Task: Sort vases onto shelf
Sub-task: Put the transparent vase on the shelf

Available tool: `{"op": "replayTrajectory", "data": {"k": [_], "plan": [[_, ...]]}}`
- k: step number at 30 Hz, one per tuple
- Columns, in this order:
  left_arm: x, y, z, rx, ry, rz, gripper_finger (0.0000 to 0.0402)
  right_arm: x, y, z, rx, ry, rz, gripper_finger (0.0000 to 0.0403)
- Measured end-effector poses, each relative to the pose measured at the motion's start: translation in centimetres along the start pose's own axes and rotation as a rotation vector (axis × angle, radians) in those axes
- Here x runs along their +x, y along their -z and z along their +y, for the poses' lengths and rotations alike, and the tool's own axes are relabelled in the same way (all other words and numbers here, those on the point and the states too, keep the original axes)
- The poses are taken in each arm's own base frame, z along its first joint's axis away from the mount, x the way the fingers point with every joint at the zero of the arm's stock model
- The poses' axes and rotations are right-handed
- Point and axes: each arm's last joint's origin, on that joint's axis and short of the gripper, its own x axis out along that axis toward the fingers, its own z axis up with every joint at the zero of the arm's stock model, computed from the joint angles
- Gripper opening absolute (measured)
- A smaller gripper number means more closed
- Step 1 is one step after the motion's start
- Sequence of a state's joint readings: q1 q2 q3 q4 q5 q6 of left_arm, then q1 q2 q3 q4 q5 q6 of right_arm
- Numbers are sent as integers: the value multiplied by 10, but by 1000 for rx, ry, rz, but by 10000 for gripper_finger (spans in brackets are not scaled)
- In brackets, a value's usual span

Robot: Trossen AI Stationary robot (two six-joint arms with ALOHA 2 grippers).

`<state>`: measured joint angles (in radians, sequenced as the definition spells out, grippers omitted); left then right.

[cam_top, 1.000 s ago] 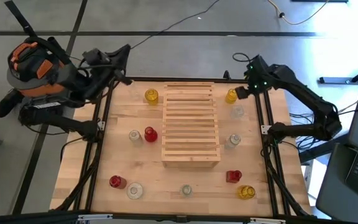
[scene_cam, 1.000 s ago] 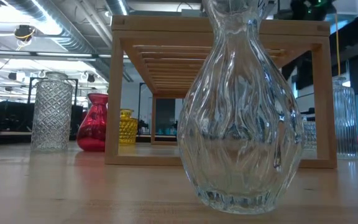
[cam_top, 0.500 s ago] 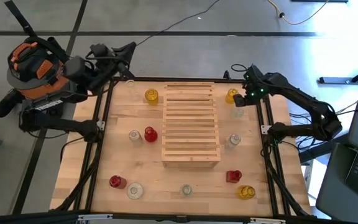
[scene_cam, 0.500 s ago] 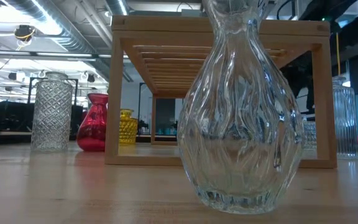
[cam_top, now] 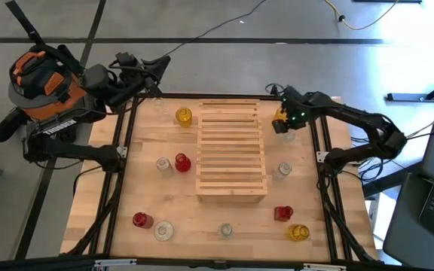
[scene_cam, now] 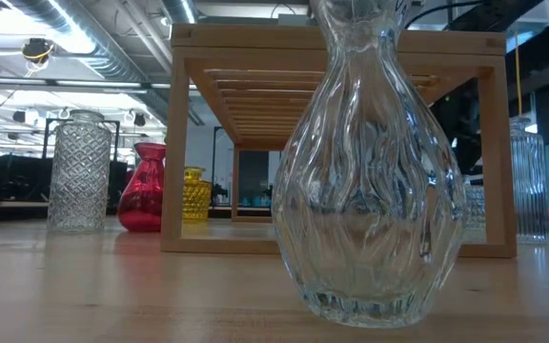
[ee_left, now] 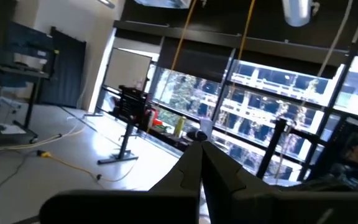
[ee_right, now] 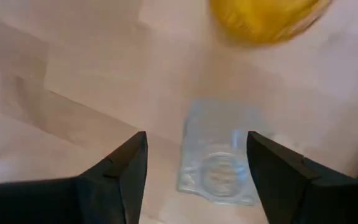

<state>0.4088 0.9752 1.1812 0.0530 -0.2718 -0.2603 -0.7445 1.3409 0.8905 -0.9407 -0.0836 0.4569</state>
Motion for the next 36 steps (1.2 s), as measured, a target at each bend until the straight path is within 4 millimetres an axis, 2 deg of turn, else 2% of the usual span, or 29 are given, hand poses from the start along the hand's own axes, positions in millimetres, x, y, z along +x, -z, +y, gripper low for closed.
{"op": "replayTrajectory", "data": {"k": [5,12,22,36], "plan": [[-1,0,0,-35,9,2,0,13,1,9,24,107,40,251],[-1,-1,-1,-45,31,7,0,11,5,10,84,112,23,254],[-1,2,0,-39,24,29,0,-14,25,0,171,135,23,215],[-1,4,0,-37,44,60,0,-16,28,-2,152,155,26,163]]}}
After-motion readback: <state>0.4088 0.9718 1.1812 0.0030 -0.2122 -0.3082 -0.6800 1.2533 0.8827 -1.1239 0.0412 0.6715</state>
